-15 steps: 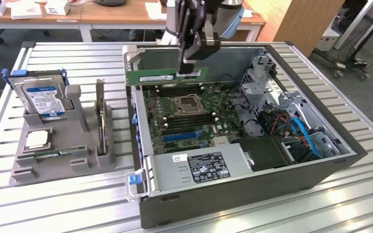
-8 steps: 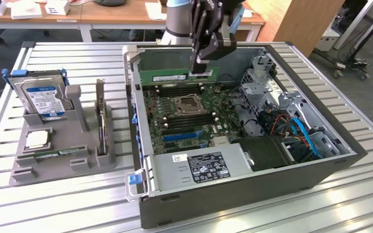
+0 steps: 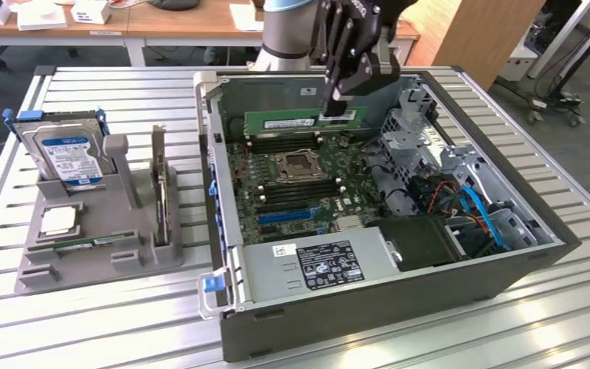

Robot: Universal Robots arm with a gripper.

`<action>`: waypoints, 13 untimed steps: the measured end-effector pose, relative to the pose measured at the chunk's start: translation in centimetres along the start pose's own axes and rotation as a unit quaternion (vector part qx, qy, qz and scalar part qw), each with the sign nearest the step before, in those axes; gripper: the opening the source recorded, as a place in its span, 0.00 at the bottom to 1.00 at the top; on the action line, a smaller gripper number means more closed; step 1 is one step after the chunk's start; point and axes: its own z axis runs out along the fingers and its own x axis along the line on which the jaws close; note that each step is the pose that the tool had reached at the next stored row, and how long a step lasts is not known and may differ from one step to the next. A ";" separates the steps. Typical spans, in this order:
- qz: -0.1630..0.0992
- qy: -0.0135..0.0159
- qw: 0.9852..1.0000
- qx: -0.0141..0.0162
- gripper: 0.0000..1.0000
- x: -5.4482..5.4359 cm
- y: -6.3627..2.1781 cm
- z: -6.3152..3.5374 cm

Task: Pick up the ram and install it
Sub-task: 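Pick up the ram and move it above insertion slot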

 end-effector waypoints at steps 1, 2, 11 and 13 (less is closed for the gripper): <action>0.000 0.000 1.000 0.000 0.11 0.0 -0.32 0.00; 0.000 0.000 1.000 0.000 0.11 0.0 -0.65 -0.01; 0.000 0.000 1.000 0.000 0.11 0.0 -3.45 -0.06; 0.000 0.000 1.000 0.000 0.11 0.0 -3.95 -0.07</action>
